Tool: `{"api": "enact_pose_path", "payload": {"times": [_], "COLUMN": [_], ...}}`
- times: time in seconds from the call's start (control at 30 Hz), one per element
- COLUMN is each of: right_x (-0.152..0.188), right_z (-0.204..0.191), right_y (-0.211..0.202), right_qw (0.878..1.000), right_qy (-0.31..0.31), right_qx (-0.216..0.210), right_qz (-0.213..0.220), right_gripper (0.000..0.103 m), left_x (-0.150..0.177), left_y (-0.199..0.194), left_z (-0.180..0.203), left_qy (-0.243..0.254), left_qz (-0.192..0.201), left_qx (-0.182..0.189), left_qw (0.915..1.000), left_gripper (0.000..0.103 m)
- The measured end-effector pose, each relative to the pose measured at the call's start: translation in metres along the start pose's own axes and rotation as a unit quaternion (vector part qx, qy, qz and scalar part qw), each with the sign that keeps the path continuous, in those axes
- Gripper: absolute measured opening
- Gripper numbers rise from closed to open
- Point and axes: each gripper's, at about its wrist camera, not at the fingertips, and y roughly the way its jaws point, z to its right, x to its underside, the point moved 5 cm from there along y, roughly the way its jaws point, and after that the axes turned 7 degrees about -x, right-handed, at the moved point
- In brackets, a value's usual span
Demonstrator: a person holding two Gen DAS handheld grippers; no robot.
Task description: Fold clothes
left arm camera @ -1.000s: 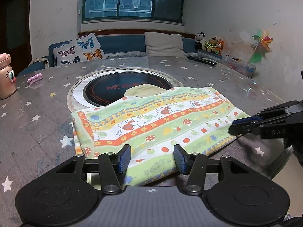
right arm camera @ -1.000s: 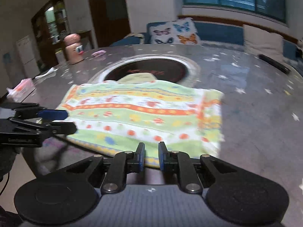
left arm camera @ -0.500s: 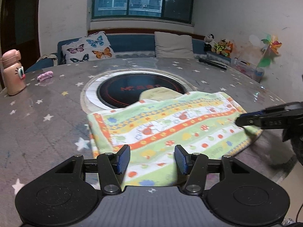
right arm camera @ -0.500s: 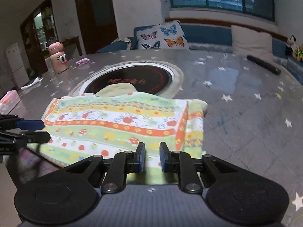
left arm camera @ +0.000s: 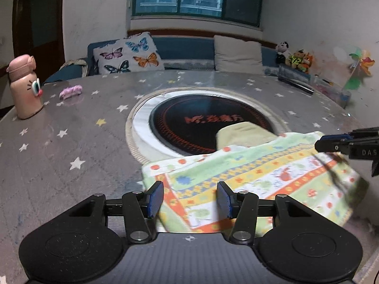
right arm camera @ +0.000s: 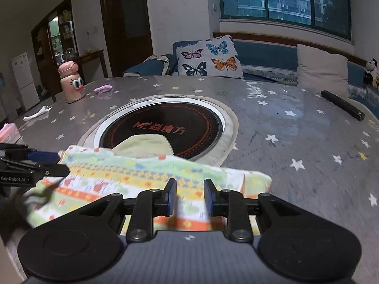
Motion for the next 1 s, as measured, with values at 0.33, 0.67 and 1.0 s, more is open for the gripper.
{"api": "enact_pose_path", "payload": {"times": [0.33, 0.67, 1.0], "right_x": [-0.005, -0.007, -0.009], "right_z": [0.025, 0.019, -0.056], "right_y": [0.015, 0.012, 0.005], "right_qw": [0.999, 0.999, 0.997], "right_qy": [0.022, 0.011, -0.065], "right_qx": [0.034, 0.035, -0.039], "right_qz": [-0.006, -0.007, -0.014], "right_gripper": [0.023, 0.024, 0.032], "left_x": [-0.004, -0.003, 0.001], "left_y": [0.001, 0.011, 0.008], "left_z": [-0.003, -0.022, -0.03], "left_qy": [0.0, -0.038, -0.057], "left_qz": [0.004, -0.016, -0.026], "left_qx": [-0.01, -0.036, -0.045], "left_qw": [0.9999, 0.9985, 0.997], "left_gripper": [0.051, 0.053, 0.08]}}
